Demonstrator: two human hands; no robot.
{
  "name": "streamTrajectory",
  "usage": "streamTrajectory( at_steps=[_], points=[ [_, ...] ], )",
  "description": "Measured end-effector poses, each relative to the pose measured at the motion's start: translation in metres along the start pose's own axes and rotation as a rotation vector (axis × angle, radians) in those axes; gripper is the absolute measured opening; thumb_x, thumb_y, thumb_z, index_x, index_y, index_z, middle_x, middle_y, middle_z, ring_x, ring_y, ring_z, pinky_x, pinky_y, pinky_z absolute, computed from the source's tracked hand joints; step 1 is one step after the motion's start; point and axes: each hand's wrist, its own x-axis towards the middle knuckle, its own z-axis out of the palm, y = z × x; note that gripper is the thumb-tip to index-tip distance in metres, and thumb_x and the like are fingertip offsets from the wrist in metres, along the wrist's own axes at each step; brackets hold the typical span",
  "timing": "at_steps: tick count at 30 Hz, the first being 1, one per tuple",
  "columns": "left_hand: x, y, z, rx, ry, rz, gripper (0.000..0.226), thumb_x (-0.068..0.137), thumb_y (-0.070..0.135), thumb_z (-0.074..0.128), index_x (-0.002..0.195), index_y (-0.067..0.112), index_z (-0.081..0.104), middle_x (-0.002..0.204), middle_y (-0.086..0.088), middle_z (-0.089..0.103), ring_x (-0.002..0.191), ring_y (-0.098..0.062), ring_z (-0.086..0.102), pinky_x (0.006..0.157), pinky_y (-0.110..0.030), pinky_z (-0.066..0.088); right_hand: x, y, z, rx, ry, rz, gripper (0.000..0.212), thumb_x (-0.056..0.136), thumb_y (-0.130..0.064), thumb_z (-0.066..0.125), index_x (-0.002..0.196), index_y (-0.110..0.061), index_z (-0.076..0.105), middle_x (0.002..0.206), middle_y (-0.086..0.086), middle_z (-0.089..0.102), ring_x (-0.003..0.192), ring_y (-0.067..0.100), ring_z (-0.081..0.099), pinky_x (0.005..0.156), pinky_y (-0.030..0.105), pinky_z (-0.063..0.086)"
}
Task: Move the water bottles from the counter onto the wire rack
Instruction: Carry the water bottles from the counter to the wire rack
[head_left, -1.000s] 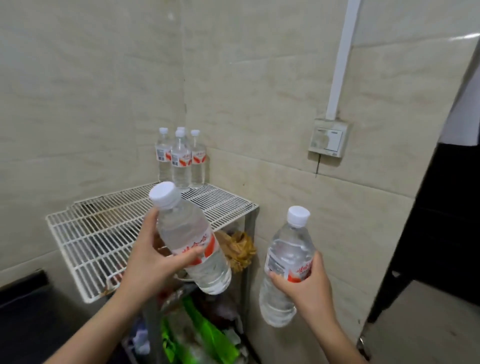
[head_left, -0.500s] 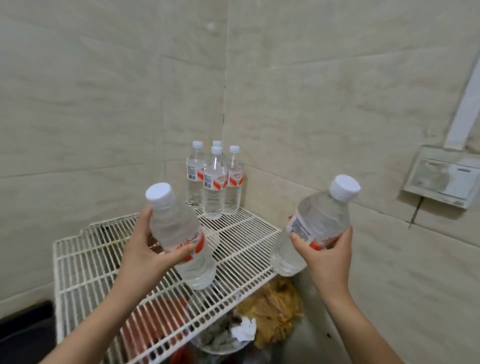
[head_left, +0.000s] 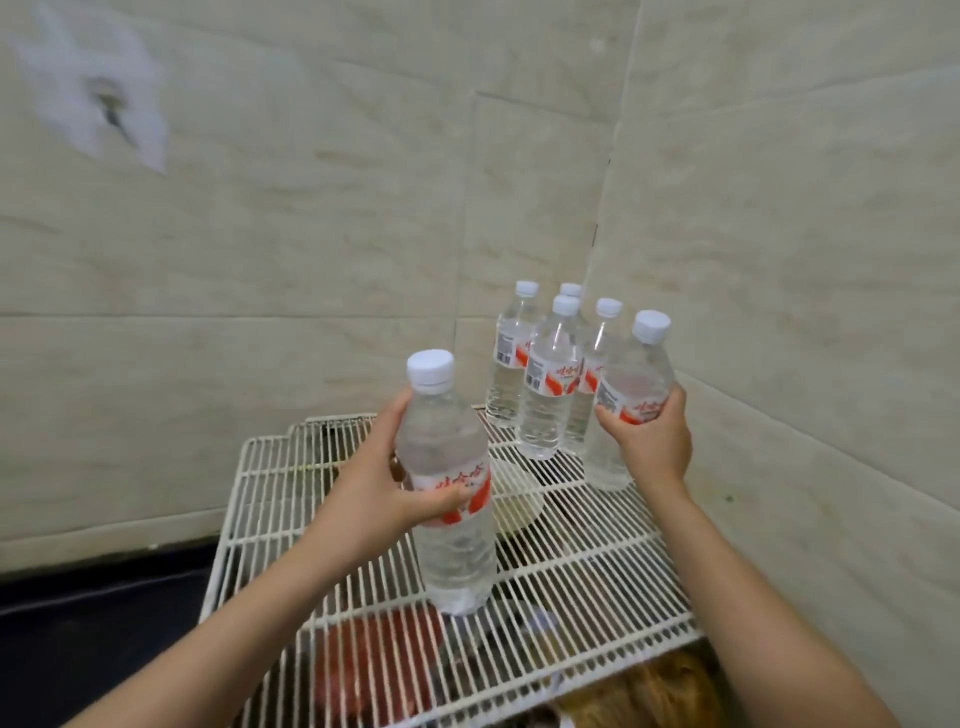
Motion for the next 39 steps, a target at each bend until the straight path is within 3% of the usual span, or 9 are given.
streamTrajectory(
  at_steps=[4,7,12,15,18,23,27,32,39],
  points=[
    [0.014,0.001,0.003,0.052,0.037,-0.051,0.076,0.059,0.019,0.080,0.110,0.053,0.036,0.112,0.012,0.060,0.104,-0.013,0.061,0.087,-0.038,0.054,0.029,0.020,0.009,-0.041,-0.046,0.024,0.071,0.064,-0.033,0.079,0.122,-0.017,0.042,0.120,0.008,0.060,0.105,0.030,0.060,0.082,0.035,0.047],
    [0.018,0.002,0.005,0.060,0.074,-0.083,0.082,0.058,0.018,0.080,0.122,0.044,0.036,0.107,0.011,0.061,0.099,-0.015,0.063,0.085,-0.043,0.055,0.042,0.030,0.012,-0.040,-0.052,0.047,0.071,0.065,-0.033,0.079,0.123,-0.017,0.043,0.121,0.007,0.059,0.105,0.028,0.059,0.079,0.029,0.042],
    [0.024,0.002,0.010,0.038,0.129,-0.128,0.076,0.061,0.006,0.078,0.100,0.057,0.037,0.090,0.010,0.063,0.076,-0.009,0.068,0.062,-0.024,0.055,0.055,0.044,0.015,-0.013,-0.078,0.064,0.079,0.060,-0.043,0.078,0.126,-0.022,0.040,0.120,0.004,0.056,0.104,0.024,0.059,0.085,0.036,0.049],
    [0.038,0.010,0.026,0.069,0.121,-0.102,0.075,0.062,0.004,0.078,0.109,0.048,0.040,0.087,0.013,0.063,0.068,-0.001,0.068,0.054,-0.014,0.053,0.054,0.053,0.015,0.020,-0.125,0.027,0.087,0.059,-0.038,0.081,0.132,-0.024,0.035,0.121,0.002,0.058,0.104,0.020,0.059,0.083,0.033,0.050],
    [0.065,0.024,0.055,0.127,0.058,-0.058,0.079,0.063,0.007,0.079,0.116,0.044,0.033,0.090,0.020,0.058,0.077,0.000,0.062,0.063,-0.015,0.055,0.051,0.063,0.015,0.031,-0.197,0.024,0.092,0.059,-0.031,0.083,0.134,-0.025,0.029,0.125,0.003,0.054,0.110,0.020,0.056,0.088,0.034,0.049],
    [0.118,0.026,0.108,0.040,0.048,-0.013,0.084,0.061,0.005,0.079,0.130,0.027,0.037,0.098,0.012,0.057,0.093,-0.011,0.060,0.078,-0.031,0.056,0.053,0.068,0.011,0.111,-0.289,0.078,0.082,0.060,-0.026,0.083,0.129,-0.020,0.038,0.125,0.004,0.057,0.112,0.020,0.056,0.090,0.032,0.050],
    [0.153,0.020,0.141,0.056,0.039,0.023,0.080,0.062,0.003,0.079,0.127,0.027,0.039,0.104,0.006,0.059,0.089,-0.011,0.062,0.067,-0.023,0.057,0.054,0.067,0.002,0.238,-0.356,0.139,0.071,0.068,-0.016,0.078,0.128,-0.015,0.042,0.124,0.003,0.056,0.113,0.019,0.054,0.073,0.018,0.045],
    [0.170,0.005,0.158,0.110,-0.005,0.009,0.090,0.062,0.004,0.079,0.137,0.026,0.034,0.120,-0.005,0.060,0.098,-0.018,0.063,0.069,-0.027,0.057,0.059,0.079,0.009,0.377,-0.392,0.204,0.066,0.064,-0.008,0.079,0.121,-0.022,0.047,0.120,0.004,0.060,0.111,0.022,0.058,0.094,0.046,0.050],
    [0.169,-0.001,0.155,0.075,-0.016,-0.011,0.094,0.065,0.000,0.077,0.139,0.032,0.028,0.106,0.009,0.056,0.091,-0.006,0.059,0.063,-0.018,0.056,0.066,0.084,0.010,0.414,-0.490,0.180,0.072,0.066,-0.013,0.078,0.128,-0.025,0.042,0.122,-0.002,0.057,0.112,0.019,0.056,0.094,0.043,0.050]
  ],
)
